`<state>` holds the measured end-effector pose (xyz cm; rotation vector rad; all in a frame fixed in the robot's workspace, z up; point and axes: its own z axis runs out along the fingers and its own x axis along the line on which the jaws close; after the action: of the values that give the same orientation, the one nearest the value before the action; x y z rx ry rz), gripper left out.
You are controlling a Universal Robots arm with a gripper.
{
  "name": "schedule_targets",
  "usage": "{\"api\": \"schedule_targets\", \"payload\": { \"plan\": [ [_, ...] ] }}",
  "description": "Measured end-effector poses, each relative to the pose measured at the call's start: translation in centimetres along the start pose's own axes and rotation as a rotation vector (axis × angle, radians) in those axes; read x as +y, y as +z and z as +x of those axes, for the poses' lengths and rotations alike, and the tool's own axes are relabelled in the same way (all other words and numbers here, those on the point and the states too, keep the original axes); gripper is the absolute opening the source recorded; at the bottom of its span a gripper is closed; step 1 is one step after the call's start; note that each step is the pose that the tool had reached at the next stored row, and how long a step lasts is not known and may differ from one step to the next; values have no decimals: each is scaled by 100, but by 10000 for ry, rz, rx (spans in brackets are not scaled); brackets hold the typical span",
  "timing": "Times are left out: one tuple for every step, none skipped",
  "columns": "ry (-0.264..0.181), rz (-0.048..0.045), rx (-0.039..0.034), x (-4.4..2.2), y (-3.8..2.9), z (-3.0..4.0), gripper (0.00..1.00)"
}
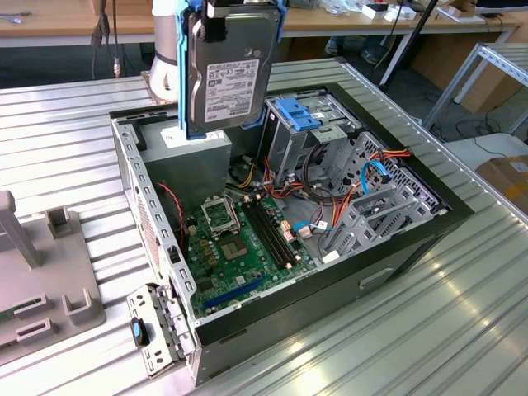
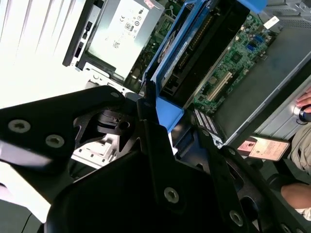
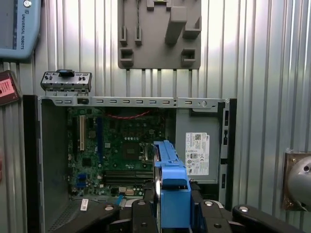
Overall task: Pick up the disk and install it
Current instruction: 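Pick up the disk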
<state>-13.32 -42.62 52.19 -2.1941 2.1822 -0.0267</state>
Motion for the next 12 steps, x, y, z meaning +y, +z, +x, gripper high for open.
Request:
{"api": "schedule_targets", "payload": {
  "plan": [
    [0,1,-1,1,0,30,37],
    [0,1,-1,1,0,50,37],
    [0,1,0,1,0,75,37],
    [2,1,-1,1,0,79,37],
    [0,1,-1,1,0,79,37],
    [0,0,0,1,-1,79,37],
    [0,0,-1,1,-1,81,37],
    [-1,1,-6,0,-1,87,37],
    [-1,1,-8,1,0,102,37],
    [0,-1,-8,1,-2,127,37],
    [0,0,-8,1,-2,150,37],
    [1,1,-9,2,-2,190,37]
  ]
}}
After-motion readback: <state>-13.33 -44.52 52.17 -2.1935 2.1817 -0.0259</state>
